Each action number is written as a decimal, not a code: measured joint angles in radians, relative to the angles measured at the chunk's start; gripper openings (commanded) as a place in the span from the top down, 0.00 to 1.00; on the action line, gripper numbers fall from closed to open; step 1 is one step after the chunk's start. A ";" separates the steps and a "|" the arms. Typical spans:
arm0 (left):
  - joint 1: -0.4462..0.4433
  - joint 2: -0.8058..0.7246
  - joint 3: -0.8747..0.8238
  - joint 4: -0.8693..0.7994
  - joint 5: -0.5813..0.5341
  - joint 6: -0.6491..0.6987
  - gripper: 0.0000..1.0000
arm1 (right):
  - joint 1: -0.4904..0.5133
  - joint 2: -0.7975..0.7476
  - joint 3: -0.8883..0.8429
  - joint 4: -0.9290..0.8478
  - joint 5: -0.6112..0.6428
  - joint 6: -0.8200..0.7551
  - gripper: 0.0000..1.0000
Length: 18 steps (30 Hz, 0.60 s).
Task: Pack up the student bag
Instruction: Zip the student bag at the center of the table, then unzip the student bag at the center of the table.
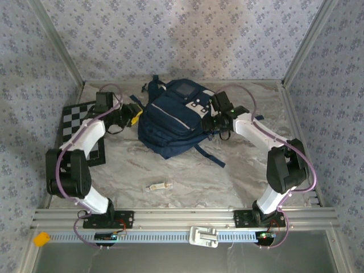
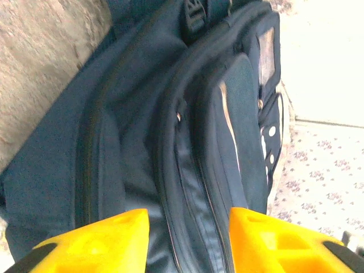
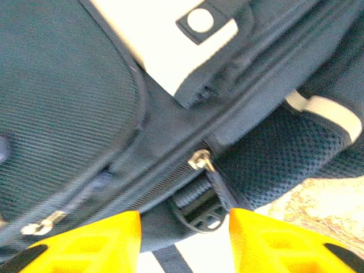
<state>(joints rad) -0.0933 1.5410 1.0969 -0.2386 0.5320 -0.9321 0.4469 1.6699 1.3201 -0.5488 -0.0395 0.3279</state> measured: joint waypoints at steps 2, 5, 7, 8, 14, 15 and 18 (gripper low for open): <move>-0.046 -0.041 -0.023 -0.001 -0.039 -0.003 0.51 | 0.000 0.020 0.055 -0.002 -0.024 0.010 0.46; -0.137 -0.103 -0.075 0.008 -0.116 -0.022 0.46 | 0.000 0.082 0.150 -0.003 -0.059 0.017 0.43; -0.203 -0.129 -0.104 0.010 -0.164 -0.037 0.44 | 0.000 0.142 0.217 -0.010 -0.079 0.016 0.43; -0.233 -0.132 -0.110 0.010 -0.182 -0.040 0.44 | 0.000 0.171 0.243 -0.012 -0.089 0.016 0.42; -0.322 -0.132 -0.182 0.055 -0.282 -0.106 0.39 | -0.002 0.283 0.306 -0.027 -0.160 0.016 0.42; -0.330 -0.132 -0.198 0.062 -0.299 -0.117 0.39 | -0.004 0.295 0.307 -0.030 -0.164 0.016 0.41; -0.346 -0.130 -0.232 0.097 -0.325 -0.137 0.38 | -0.013 0.319 0.308 -0.032 -0.182 0.016 0.41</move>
<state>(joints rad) -0.4389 1.4105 0.8650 -0.1413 0.2066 -1.0691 0.4343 1.9888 1.6283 -0.5812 -0.2214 0.3435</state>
